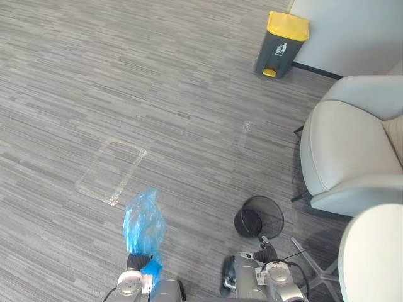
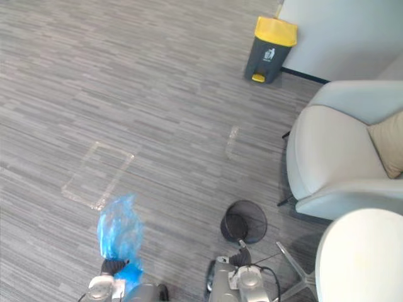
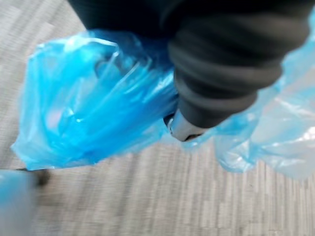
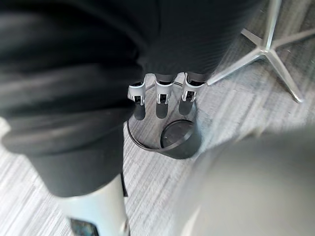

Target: Gather rubbish on tea table into small bin, then transfer packed bag to large trash can.

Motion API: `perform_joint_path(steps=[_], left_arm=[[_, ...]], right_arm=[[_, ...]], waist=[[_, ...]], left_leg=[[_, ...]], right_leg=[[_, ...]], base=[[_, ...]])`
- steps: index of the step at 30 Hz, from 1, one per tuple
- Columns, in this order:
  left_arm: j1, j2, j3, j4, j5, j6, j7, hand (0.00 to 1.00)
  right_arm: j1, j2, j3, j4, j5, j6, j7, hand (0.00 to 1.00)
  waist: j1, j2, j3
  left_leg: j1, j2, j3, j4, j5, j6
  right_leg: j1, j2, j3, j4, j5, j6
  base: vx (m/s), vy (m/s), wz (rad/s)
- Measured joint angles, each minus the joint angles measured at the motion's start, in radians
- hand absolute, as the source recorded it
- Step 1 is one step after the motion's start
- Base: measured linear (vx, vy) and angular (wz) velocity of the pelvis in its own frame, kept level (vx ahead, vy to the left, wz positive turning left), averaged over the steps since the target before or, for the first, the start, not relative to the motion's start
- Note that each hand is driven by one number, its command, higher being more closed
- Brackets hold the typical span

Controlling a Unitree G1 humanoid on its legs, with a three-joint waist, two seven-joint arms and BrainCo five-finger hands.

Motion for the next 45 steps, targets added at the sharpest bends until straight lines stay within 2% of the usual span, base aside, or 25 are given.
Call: perform_joint_path(steps=[1,4,5,7,10,12,13,14,15,17,19,20,22,23,25,29,30,31,33,35,37,38,40,42,45], left_arm=[[-0.013,-0.01,0.0,-0.001,0.0,-0.001,0.0,1.0],[-0.017,-0.048,0.005,-0.017,0.0,0.001,0.0,1.0],[0.017,-0.058,0.021,-0.052,0.0,-0.003,-0.001,1.0],[0.02,-0.08,0.034,-0.072,0.0,0.001,-0.002,1.0],[0.019,-0.08,0.035,-0.113,0.0,-0.001,-0.002,1.0],[0.021,-0.082,0.034,-0.117,0.0,-0.001,-0.003,1.0],[0.019,-0.088,0.035,-0.116,0.0,-0.001,-0.003,1.0],[0.026,-0.106,0.034,-0.106,0.0,-0.002,-0.001,1.0],[0.03,-0.108,0.032,-0.093,-0.001,-0.002,-0.001,1.0],[0.021,-0.088,0.031,-0.067,-0.001,0.001,-0.001,1.0],[0.022,-0.089,0.028,-0.068,-0.001,0.001,-0.001,1.0],[0.047,-0.077,0.008,-0.071,-0.001,0.003,0.002,1.0],[0.056,-0.059,-0.019,-0.071,-0.001,0.004,0.001,1.0],[0.058,-0.041,-0.036,-0.07,-0.001,0.005,0.002,1.0],[0.056,-0.033,-0.035,-0.07,-0.002,0.006,0.003,1.0],[0.029,-0.022,-0.025,-0.036,-0.003,0.012,0.003,1.0],[0.011,-0.02,-0.01,-0.012,-0.003,0.012,0.002,1.0],[0.007,-0.014,0.006,0.012,-0.003,0.012,0.003,1.0],[-0.024,-0.022,0.011,0.039,-0.003,0.012,0.0,1.0],[-0.048,-0.027,0.013,0.049,-0.002,0.012,0.002,1.0],[-0.051,-0.055,0.038,0.046,-0.002,0.012,0.0,1.0],[-0.032,-0.091,0.063,0.02,-0.002,0.011,-0.001,1.0],[-0.012,-0.116,0.071,-0.016,-0.003,0.006,-0.002,1.0],[0.01,-0.12,0.07,-0.031,-0.003,0.005,-0.003,1.0],[0.026,-0.122,0.088,-0.047,-0.004,0.001,-0.004,1.0]], right_arm=[[-0.013,-0.001,-0.035,-0.006,-0.001,0.0,-0.002,0.0],[0.031,0.0,-0.042,-0.068,0.0,0.003,-0.003,0.0],[0.062,0.021,-0.033,-0.101,0.004,0.004,-0.004,0.0],[0.047,0.048,-0.03,-0.121,0.009,0.004,-0.008,0.0],[0.04,0.089,-0.03,-0.147,0.037,0.004,-0.014,0.0],[0.046,0.092,-0.03,-0.157,0.037,0.003,-0.015,0.0],[0.046,0.09,-0.034,-0.154,0.038,0.003,-0.018,0.0],[0.053,0.068,-0.043,-0.139,0.038,0.004,-0.021,0.0],[0.051,0.07,-0.047,-0.113,0.038,0.004,-0.023,0.0],[0.051,0.097,-0.051,-0.083,0.037,0.016,-0.022,0.0],[0.055,0.109,-0.051,-0.08,0.036,0.016,-0.021,0.0],[0.052,0.126,-0.047,-0.08,0.035,0.016,-0.017,0.0],[0.051,0.129,-0.037,-0.078,0.034,0.017,-0.015,0.0],[0.065,0.128,-0.036,-0.072,0.033,0.019,-0.014,0.0],[0.07,0.125,-0.037,-0.073,0.033,0.021,-0.014,0.0],[0.021,0.097,-0.026,-0.037,0.033,0.018,-0.014,0.0],[0.011,0.079,-0.017,-0.021,0.033,0.019,-0.014,0.0],[0.023,0.058,-0.011,0.0,0.032,0.018,-0.015,0.0],[-0.022,0.033,-0.018,0.014,0.032,0.021,-0.014,0.0],[-0.038,0.026,-0.042,0.015,0.032,0.022,-0.014,0.0],[-0.014,0.031,-0.045,0.007,0.033,0.029,-0.013,0.0],[0.004,0.051,-0.029,-0.016,0.034,0.029,-0.014,0.0],[0.009,0.071,-0.031,-0.031,0.036,0.029,-0.014,0.0],[0.004,0.083,-0.032,-0.037,0.036,0.029,-0.015,0.0],[0.003,0.108,-0.052,-0.036,0.035,0.032,-0.018,0.0]], waist=[[-0.011,0.013,0.0],[-0.025,0.028,0.017],[-0.009,0.02,0.009],[0.022,0.043,-0.001],[0.048,-0.013,0.019],[0.058,-0.016,0.021],[0.069,-0.016,0.021],[0.083,0.016,0.011],[0.089,0.007,0.012],[0.065,-0.043,-0.014],[0.077,-0.046,-0.016],[0.084,-0.046,-0.015],[0.074,-0.044,-0.014],[0.056,-0.041,-0.012],[0.054,-0.035,-0.009],[0.02,-0.027,-0.004],[0.014,-0.027,-0.004],[0.001,-0.039,-0.004],[0.012,0.009,0.007],[0.001,0.017,0.013],[-0.004,0.029,0.022],[0.006,0.037,0.026],[0.032,0.036,0.028],[0.049,0.028,0.025],[0.08,0.017,0.027]], left_leg=[[-0.001,0.014,-0.001,0.026,0.055,-0.055],[-0.008,0.036,0.026,0.245,0.161,-0.043],[-0.073,0.091,0.079,0.475,0.207,-0.022],[-0.226,0.184,0.137,0.728,0.106,0.023],[-0.376,0.176,0.155,0.641,0.066,0.044],[-0.427,0.169,0.131,0.532,0.068,0.042],[-0.462,0.144,0.074,0.387,0.093,0.025],[-0.452,0.131,-0.011,0.183,0.269,-0.037],[-0.442,0.12,-0.006,0.203,0.271,-0.032],[-0.43,0.068,0.041,0.219,0.215,-0.008],[-0.396,0.068,0.099,0.265,0.143,0.014],[-0.305,0.067,0.175,0.25,0.083,0.026],[-0.252,0.057,0.202,0.226,0.066,0.032],[-0.178,0.054,0.223,0.186,0.045,0.037],[-0.109,0.056,0.249,0.135,0.021,0.03],[0.03,0.075,0.273,0.017,0.023,0.011],[0.081,0.075,0.271,-0.024,0.024,0.01],[0.136,0.059,0.241,-0.058,0.025,-0.014],[0.138,0.087,0.19,-0.065,0.071,-0.017],[0.141,0.087,0.14,-0.017,0.137,-0.041],[0.094,0.128,0.074,0.238,0.252,-0.063],[-0.028,0.182,0.053,0.563,0.352,-0.07],[-0.167,0.213,0.072,0.79,0.235,-0.026],[-0.252,0.214,0.1,0.795,0.183,-0.015],[-0.385,0.173,0.112,0.497,0.127,0.004]], right_leg=[[0.033,-0.005,-0.028,0.007,-0.033,-0.001],[0.09,-0.02,-0.089,0.097,-0.074,0.006],[0.194,0.018,-0.089,-0.055,-0.081,-0.026],[0.268,0.065,-0.027,-0.091,-0.115,-0.023],[0.372,0.031,0.052,-0.168,-0.113,0.001],[0.409,0.02,0.089,-0.196,-0.123,0.028],[0.431,0.004,0.128,-0.201,-0.148,0.08],[0.436,0.017,0.175,-0.194,-0.177,0.133],[0.44,0.007,0.209,-0.188,-0.192,0.153],[0.432,-0.032,0.291,-0.181,-0.188,0.151],[0.42,-0.059,0.318,-0.117,-0.179,0.166],[0.331,-0.083,0.374,0.115,-0.134,0.234],[0.254,-0.093,0.384,0.281,-0.089,0.277],[0.17,-0.087,0.345,0.442,-0.095,0.237],[0.08,-0.079,0.264,0.499,-0.126,0.166],[-0.027,-0.02,0.097,0.228,-0.139,0.093],[-0.036,0.009,0.06,0.035,-0.061,0.077],[0.004,0.033,0.045,-0.136,0.143,-0.046],[0.011,0.07,0.042,-0.112,0.104,-0.049],[0.017,0.066,0.039,-0.052,0.037,-0.059],[0.147,0.092,0.014,-0.101,-0.004,-0.054],[0.283,0.121,0.03,-0.193,-0.018,-0.062],[0.37,0.142,0.08,-0.252,-0.04,-0.062],[0.412,0.142,0.118,-0.278,-0.057,-0.059],[0.496,0.102,0.19,-0.303,-0.082,0.001]], base=[[0.56,-0.067,0.3],[0.48,-0.11,0.41],[0.27,-0.093,-0.33],[0.39,0.036,-0.75],[0.43,0.107,-0.75],[0.39,0.243,-0.68],[0.48,0.41,-0.96],[0.39,0.387,-1.02],[0.37,0.384,-0.63],[0.37,0.322,-0.27],[0.41,0.306,-0.83],[0.34,0.264,-1.03],[0.37,0.193,-0.61],[0.36,0.056,-0.17],[0.35,0.013,-0.35],[0.5,-0.078,-0.14],[0.61,-0.134,0.19],[0.63,-0.128,0.09],[0.61,-0.117,-0.21],[0.51,-0.127,-0.09],[0.55,-0.125,0.02],[0.57,-0.058,-0.18],[0.39,0.049,-0.53],[0.3,0.092,-0.69],[0.42,0.195,-0.68]])
